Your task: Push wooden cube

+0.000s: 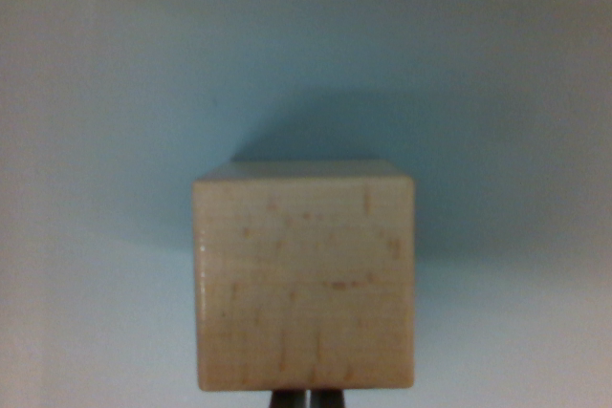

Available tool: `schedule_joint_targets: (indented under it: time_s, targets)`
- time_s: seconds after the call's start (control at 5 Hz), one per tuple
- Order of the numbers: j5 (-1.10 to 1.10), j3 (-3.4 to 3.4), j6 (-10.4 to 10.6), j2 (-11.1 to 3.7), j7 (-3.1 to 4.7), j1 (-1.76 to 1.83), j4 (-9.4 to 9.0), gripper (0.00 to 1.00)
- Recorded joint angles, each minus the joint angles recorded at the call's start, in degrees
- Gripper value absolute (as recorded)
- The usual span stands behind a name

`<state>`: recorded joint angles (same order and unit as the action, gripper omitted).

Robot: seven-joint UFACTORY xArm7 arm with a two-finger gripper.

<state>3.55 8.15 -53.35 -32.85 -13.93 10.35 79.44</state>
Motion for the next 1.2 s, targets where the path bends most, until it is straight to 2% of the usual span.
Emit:
schedule_joint_targets:
  time_s: [0.2, 0.4, 0.6, 0.8, 1.0, 1.2]
  targets:
    - [0.0, 0.0, 0.0, 0.0, 0.0, 0.0, 0.0, 1.0]
    - [0.12, -0.18, -0.98, -1.5, 0.25, -0.03, 2.47, 1.0]
    - [0.12, -0.18, -0.98, -1.5, 0.25, -0.03, 2.47, 1.0]
    - [0.24, -0.36, -1.97, -3.0, 0.5, -0.05, 4.96, 1.0]
    - [0.24, -0.36, -1.97, -3.0, 0.5, -0.05, 4.96, 1.0]
    - [0.35, -0.52, -2.85, -4.33, 0.72, -0.08, 7.15, 1.0]
